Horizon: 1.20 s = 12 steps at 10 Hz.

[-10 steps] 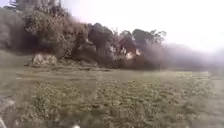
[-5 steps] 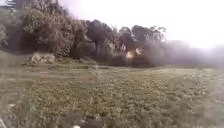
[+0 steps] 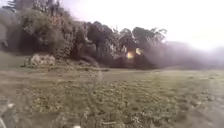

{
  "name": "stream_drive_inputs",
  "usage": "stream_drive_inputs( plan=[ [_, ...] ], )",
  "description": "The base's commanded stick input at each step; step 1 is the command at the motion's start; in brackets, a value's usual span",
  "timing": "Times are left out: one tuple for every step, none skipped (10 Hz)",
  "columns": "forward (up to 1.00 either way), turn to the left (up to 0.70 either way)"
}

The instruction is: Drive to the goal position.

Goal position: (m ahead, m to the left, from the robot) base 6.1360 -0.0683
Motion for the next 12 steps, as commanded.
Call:
stream_drive_inputs(
  plan=[
    [0.70, 0.00],
    [0.70, 0.00],
    [0.70, 0.00],
    [0.70, 0.00],
    [0.70, 0.00],
    [0.70, 0.00],
    [0.70, 0.00],
    [0.70, 0.00],
    [0.70, 0.00],
    [0.70, 0.00],
    [0.70, 0.00],
    [0.70, 0.00]
  ],
)
